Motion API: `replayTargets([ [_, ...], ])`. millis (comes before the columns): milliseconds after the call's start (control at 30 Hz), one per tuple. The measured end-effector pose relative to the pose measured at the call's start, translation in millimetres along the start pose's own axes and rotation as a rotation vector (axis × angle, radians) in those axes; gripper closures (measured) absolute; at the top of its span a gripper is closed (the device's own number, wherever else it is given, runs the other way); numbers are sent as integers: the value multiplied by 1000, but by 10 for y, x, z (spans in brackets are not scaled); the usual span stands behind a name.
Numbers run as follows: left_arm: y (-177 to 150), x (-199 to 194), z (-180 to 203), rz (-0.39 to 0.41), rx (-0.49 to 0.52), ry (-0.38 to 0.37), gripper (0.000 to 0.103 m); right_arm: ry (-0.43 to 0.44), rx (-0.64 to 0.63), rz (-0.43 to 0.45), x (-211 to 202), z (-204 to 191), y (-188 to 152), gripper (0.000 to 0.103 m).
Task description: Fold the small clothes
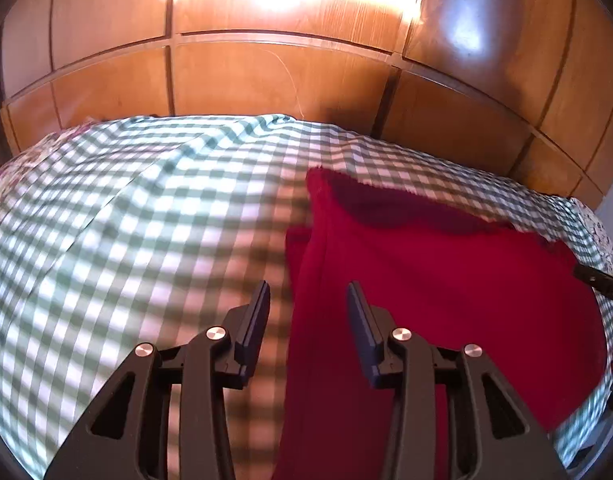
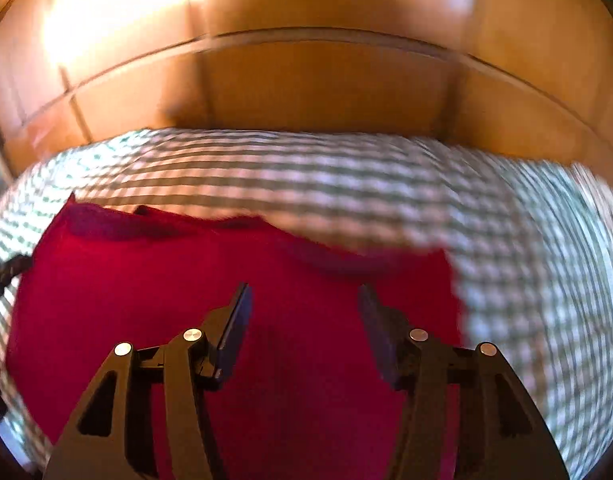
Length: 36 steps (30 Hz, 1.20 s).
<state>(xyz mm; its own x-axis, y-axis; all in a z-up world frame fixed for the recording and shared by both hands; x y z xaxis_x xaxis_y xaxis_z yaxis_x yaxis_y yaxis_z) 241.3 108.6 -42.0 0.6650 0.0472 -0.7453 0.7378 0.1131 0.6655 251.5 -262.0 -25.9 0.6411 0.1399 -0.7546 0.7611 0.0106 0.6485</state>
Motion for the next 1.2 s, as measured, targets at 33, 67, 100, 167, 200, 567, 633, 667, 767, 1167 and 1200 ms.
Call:
replayTargets([
  [33, -64, -54, -30, -2, -5, -6, 59, -5, 51, 9, -146, 168, -115, 49],
  [67, -134, -94, -75, -7, -13, -11, 59, -8, 102, 15, -277, 322, -234, 49],
  [100, -216, -140, -127, -16, -26, -13, 59, -7, 138, 17, -362, 424, -320, 49],
  [167, -361, -229, -215, -30, -41, -17, 59, 19, 231, 10, -577, 654, -615, 49],
  [200, -423, -268, -250, -34, -45, -17, 58, 28, 256, 4, -651, 712, -738, 49],
  [567, -942, -396, -266, -75, 34, 29, 51, 118, 332, -51, -745, 561, -1475, 84],
  [633, -948, -344, -252, -84, 52, 48, 47, 94, 324, -16, -822, 590, -1399, 94],
  [667, -953, -320, -253, -83, 60, 62, 45, 81, 311, -6, -855, 612, -1375, 94],
  [767, -952, -352, -225, -65, 89, 97, 45, 33, 271, -40, -730, 642, -1424, 94],
  [1167, -792, -769, 171, 39, 146, 115, 49, -13, 171, 70, -1050, 278, -1280, 63],
  [1200, -794, -775, 230, 37, 155, 106, 49, -2, 142, 77, -1068, 181, -1246, 63],
])
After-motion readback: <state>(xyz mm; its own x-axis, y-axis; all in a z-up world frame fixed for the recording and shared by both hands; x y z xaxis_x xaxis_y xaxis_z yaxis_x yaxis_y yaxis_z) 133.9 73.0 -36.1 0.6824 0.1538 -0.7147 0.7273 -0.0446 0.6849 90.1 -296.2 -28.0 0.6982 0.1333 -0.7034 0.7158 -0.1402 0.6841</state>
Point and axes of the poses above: each gripper's, at about its wrist camera, not at the fingertips, and x roughly the way its jaws point, z to its right, y to its top, the point moved 4 cm from there along x, roughly the way its jaws point, and after that the axes turned 9 degrees about y, right-handed, at the moved point
